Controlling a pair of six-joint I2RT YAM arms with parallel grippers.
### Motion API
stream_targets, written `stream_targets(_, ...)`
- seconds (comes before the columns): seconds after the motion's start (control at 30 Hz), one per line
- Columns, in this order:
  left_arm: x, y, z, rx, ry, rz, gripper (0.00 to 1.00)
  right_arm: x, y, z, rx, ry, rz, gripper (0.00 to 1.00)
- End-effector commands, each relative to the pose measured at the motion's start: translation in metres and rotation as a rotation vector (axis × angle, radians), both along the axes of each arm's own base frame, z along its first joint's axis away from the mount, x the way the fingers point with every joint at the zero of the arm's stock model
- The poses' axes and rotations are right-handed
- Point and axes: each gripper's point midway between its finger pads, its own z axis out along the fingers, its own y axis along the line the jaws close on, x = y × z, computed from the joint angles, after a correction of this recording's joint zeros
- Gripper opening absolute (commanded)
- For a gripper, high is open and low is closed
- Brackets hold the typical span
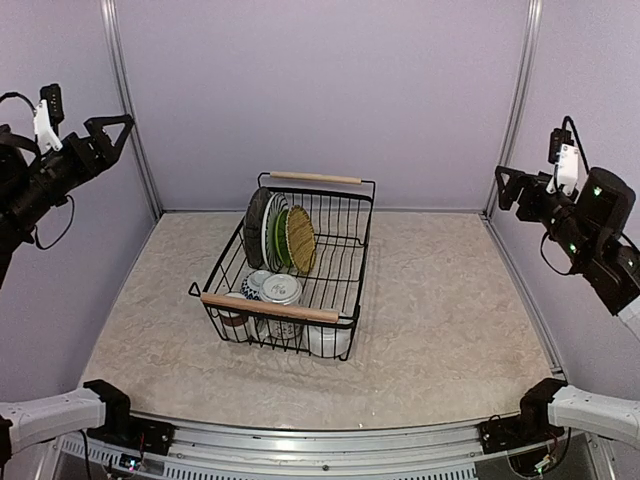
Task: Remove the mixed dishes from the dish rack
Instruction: Grab the plate from the dish rack.
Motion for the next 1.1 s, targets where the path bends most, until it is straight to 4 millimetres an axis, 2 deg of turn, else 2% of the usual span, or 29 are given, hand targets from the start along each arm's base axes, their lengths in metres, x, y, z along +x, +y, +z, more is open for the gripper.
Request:
stream_targets(0.0, 0.030, 0.007, -0.026, -0.018, 0.100, 0.033, 0.99, 0.034, -0.010, -0.032, -0.013, 0.101, -0.073, 1.00)
stream_targets(0.1, 0.052, 0.014, -0.043, -0.020, 0.169, 0.068, 0.99, 0.056, -0.021, -0.054, -0.026, 0.175, -0.132, 1.00)
stream_targets(0.3, 0.094, 0.010, -0.085, -0.032, 0.328, 0.059, 0.99, 0.093, -0.042, -0.106, -0.034, 0.350, -0.245, 1.00)
stream_targets(0.43, 0.117, -0.001, -0.119, -0.046, 0.448, 0.024, 0.99, 0.108, -0.049, -0.137, -0.015, 0.446, -0.285, 1.00)
stream_targets(0.53, 0.131, -0.011, -0.143, -0.047, 0.535, -0.008, 0.99, 0.111, -0.046, -0.154, -0.032, 0.478, -0.250, 1.00)
stream_targets(0.73, 0.154, -0.038, -0.193, 0.026, 0.733, -0.037, 0.94, 0.108, -0.032, -0.172, -0.033, 0.520, -0.140, 1.00)
stream_targets(1.07, 0.193, -0.102, -0.238, 0.261, 0.879, -0.027, 0.77, 0.107, -0.005, -0.178, 0.006, 0.532, 0.012, 1.00)
